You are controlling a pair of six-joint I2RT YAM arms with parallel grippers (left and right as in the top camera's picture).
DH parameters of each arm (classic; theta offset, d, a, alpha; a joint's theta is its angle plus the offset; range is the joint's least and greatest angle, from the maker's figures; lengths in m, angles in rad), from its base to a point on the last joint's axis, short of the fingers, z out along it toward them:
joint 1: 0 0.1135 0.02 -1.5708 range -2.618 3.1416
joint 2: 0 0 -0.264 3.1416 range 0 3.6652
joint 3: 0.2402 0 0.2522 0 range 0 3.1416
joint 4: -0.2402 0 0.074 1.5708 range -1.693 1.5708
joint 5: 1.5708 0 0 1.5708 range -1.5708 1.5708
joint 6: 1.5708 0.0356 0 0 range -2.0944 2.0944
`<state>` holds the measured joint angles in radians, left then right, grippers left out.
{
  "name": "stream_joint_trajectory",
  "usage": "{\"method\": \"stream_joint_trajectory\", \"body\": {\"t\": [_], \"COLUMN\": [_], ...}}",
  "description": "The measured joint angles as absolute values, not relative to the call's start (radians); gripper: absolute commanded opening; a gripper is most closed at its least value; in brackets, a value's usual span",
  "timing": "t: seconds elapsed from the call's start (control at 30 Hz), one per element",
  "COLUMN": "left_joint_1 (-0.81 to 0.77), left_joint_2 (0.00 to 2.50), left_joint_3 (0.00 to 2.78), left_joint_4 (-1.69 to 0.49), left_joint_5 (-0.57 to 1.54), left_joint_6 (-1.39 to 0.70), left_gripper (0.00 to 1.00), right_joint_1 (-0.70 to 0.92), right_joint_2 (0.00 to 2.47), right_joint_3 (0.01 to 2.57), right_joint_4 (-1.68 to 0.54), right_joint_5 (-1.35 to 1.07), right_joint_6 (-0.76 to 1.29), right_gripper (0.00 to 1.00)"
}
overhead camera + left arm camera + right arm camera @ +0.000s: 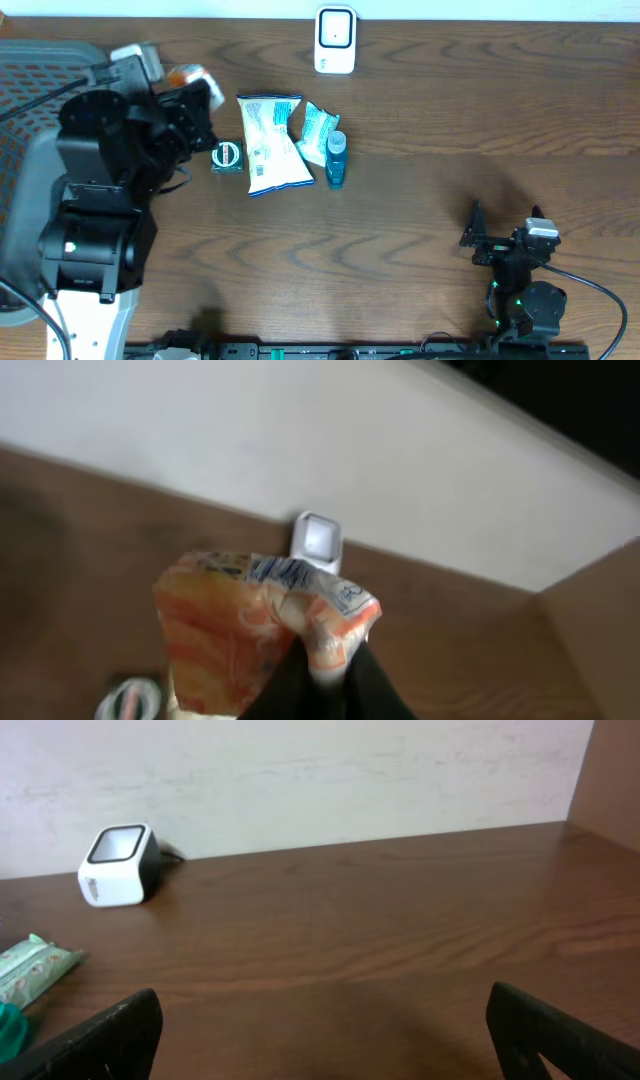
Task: Scan the item barcode
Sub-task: 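Lift the orange pack out and carry it right of the bottle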
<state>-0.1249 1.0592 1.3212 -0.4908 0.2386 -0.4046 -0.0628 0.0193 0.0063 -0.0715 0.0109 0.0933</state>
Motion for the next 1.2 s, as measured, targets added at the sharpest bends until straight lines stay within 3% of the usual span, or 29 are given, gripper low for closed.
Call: {"method": "stream_joint_trajectory", "body": {"t": [0.23,0.63,0.9,1.2], "left_joint_1": [-0.256,-0.566,-0.725,-0.777], "left_joint_2": [1.116,1.451,1.619,1.802], "left_joint_3": [1.322,1.322,1.322,1.322], "left_joint_4": [-0.295,-0.074,-0.049,-0.055], "left_joint_5": [0.247,0.257,0.225,0.143], "left_joint_6": [-0.448,-0.381,-0.251,-0.099], "left_gripper": [0.07,0.07,0.07,0.07], "right_joint_1": [-0.063,-0.063,-0.063,-0.063], "right_joint_2": [0.019,0.019,0.019,0.019], "right_joint_3": [0.006,0.006,0.006,0.006], "right_joint_4": [-0.071,-0.071,-0.071,-0.072], "right_joint_5": [0.011,0.011,0.011,0.011], "right_joint_6": [0.093,0.093,0.093,0.093], "right_gripper": [0.99,0.99,0.99,0.99]}}
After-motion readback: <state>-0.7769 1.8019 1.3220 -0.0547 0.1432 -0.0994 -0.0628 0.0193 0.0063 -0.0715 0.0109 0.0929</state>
